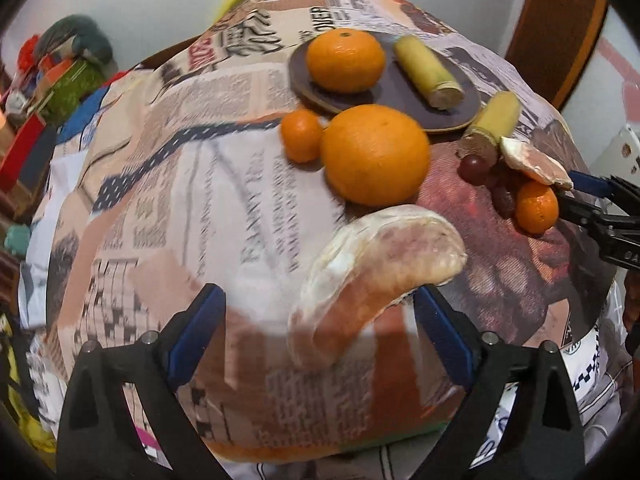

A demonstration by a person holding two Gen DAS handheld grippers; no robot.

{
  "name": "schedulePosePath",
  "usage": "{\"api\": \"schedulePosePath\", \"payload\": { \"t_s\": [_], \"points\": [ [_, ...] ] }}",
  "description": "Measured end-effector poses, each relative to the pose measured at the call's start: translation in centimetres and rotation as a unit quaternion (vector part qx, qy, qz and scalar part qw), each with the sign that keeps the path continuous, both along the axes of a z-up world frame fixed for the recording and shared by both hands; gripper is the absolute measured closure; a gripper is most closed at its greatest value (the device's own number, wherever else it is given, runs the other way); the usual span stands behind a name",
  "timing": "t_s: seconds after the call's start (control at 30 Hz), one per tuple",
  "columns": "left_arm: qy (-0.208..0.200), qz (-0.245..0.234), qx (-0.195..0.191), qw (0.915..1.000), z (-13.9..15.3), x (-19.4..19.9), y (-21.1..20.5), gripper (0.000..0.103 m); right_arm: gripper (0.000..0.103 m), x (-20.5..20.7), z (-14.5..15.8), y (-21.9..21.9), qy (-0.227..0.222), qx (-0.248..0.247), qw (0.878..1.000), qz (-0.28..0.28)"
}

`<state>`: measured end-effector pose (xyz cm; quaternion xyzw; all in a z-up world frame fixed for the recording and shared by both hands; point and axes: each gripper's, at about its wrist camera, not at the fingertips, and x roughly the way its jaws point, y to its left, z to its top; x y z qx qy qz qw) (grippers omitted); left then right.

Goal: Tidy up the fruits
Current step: 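Grasp a pomelo segment with the left tool while the right tool grasps another segment, then carry the pomelo segment with the left tool onto the plate while the right tool sets its segment beside it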

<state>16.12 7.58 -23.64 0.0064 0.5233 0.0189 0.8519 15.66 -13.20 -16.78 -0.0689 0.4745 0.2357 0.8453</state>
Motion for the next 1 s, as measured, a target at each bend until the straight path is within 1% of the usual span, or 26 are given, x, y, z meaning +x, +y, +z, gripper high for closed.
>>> {"api": "schedulePosePath", "payload": {
  "t_s": [0.17, 0.33, 0.4, 0.43, 0.47, 0.57, 0.63, 0.7, 0.73, 0.77, 0.9, 1.0],
  "points": [
    [-0.010, -0.019, -0.014, 0.9997, -0.3, 1.3, -0.8, 0.006, 0.032, 0.6, 0.3, 0.7, -0.012, -0.003, 1.000, 0.012],
    [-0.026, -0.023, -0.024, 0.9991, -0.5, 1.6, -1.0, 0.006, 0.032, 0.7, 0.2, 1.7, -0.026, -0.013, 0.999, 0.028],
    [-0.029, -0.026, -0.026, 0.9989, -0.4, 1.4, -1.1, 0.012, 0.032, 0.9, 0.1, 1.9, -0.027, -0.012, 0.999, 0.032],
    [-0.030, -0.030, -0.028, 0.9987, -0.3, 1.3, -1.1, 0.014, 0.036, 0.8, 0.1, 1.9, -0.028, -0.008, 0.999, 0.035],
    [-0.031, -0.033, -0.032, 0.9985, -0.2, 1.1, -1.1, 0.019, 0.036, 0.9, 0.1, 1.9, -0.029, -0.008, 0.999, 0.035],
    [-0.031, -0.034, -0.037, 0.9982, 0.1, 0.4, -0.9, 0.032, 0.046, 0.7, 0.2, 1.4, -0.029, -0.002, 0.999, 0.033],
    [-0.032, -0.032, -0.042, 0.9981, 0.1, -0.1, -0.6, 0.038, 0.057, 0.5, 0.3, 0.6, -0.020, 0.010, 0.999, 0.029],
    [-0.031, -0.028, -0.045, 0.9981, 0.2, -0.6, -0.5, 0.046, 0.062, 0.4, 0.4, 0.1, -0.013, 0.018, 0.999, 0.023],
    [-0.030, -0.026, -0.045, 0.9982, 0.3, -0.8, -0.5, 0.049, 0.066, 0.2, 0.5, -0.4, -0.010, 0.023, 1.000, 0.019],
    [-0.029, -0.023, -0.045, 0.9983, 0.3, -1.0, -0.5, 0.053, 0.067, 0.0, 0.5, -0.5, -0.009, 0.025, 1.000, 0.017],
    [-0.024, -0.016, -0.062, 0.9977, 0.4, -1.6, -0.6, 0.054, 0.071, -0.9, 0.9, -1.5, 0.002, 0.036, 0.999, 0.007],
    [-0.018, -0.021, -0.076, 0.9967, 0.5, -2.0, -1.2, 0.054, 0.074, -1.7, 1.2, -2.2, 0.010, 0.045, 0.999, 0.002]
  ]
}}
